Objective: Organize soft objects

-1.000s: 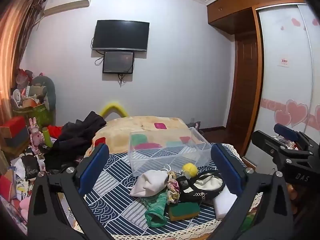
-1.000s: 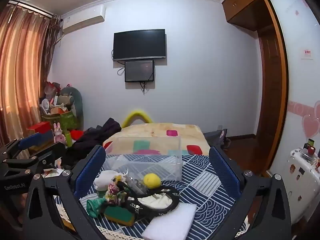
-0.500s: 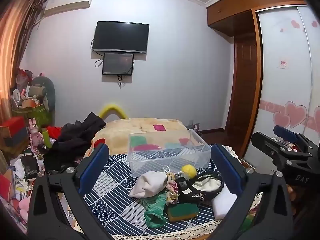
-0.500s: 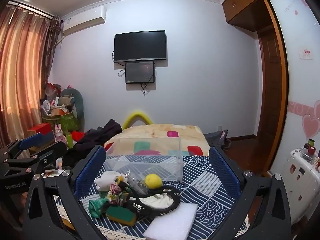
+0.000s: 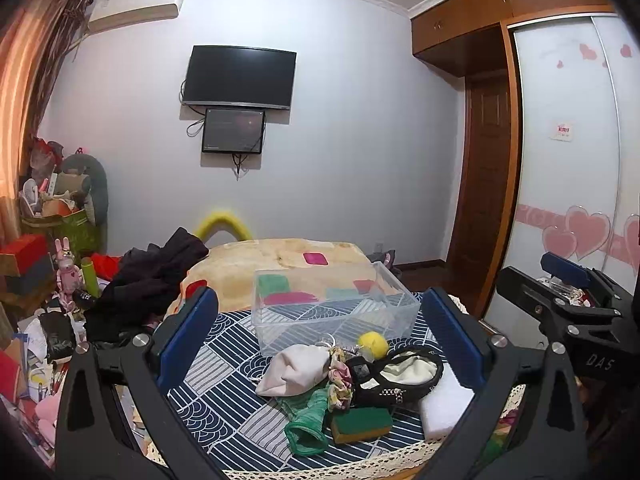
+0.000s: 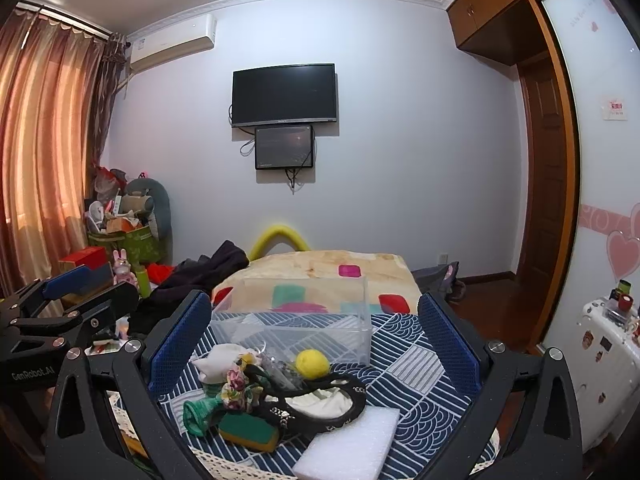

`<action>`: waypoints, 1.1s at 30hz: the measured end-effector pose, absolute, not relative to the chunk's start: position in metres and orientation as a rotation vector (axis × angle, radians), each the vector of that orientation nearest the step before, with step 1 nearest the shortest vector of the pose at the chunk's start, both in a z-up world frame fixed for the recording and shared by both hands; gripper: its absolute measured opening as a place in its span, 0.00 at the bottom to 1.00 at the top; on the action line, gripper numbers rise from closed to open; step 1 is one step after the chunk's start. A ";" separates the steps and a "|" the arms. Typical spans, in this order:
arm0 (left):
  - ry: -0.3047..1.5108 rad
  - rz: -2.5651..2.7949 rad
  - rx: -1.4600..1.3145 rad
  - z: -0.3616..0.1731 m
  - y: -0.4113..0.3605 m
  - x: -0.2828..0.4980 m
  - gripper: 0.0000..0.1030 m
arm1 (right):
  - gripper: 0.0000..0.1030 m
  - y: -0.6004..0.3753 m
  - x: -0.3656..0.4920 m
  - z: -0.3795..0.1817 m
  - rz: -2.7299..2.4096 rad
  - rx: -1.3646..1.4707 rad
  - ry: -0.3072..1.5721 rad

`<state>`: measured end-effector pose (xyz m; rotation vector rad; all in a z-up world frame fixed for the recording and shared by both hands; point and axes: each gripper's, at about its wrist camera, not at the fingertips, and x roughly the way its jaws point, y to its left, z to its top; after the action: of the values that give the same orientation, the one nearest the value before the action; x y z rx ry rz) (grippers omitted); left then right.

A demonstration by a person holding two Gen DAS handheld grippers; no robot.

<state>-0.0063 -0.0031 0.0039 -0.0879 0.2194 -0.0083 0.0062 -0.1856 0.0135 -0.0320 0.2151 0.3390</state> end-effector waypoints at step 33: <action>0.224 -0.021 -0.105 0.006 -0.001 -0.009 1.00 | 1.00 -0.186 0.004 0.016 0.341 -0.022 0.209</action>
<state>-0.0088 -0.0008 0.0063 -0.1046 0.2243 -0.0212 0.0039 -0.1858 0.0162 -0.0224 0.2087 0.3406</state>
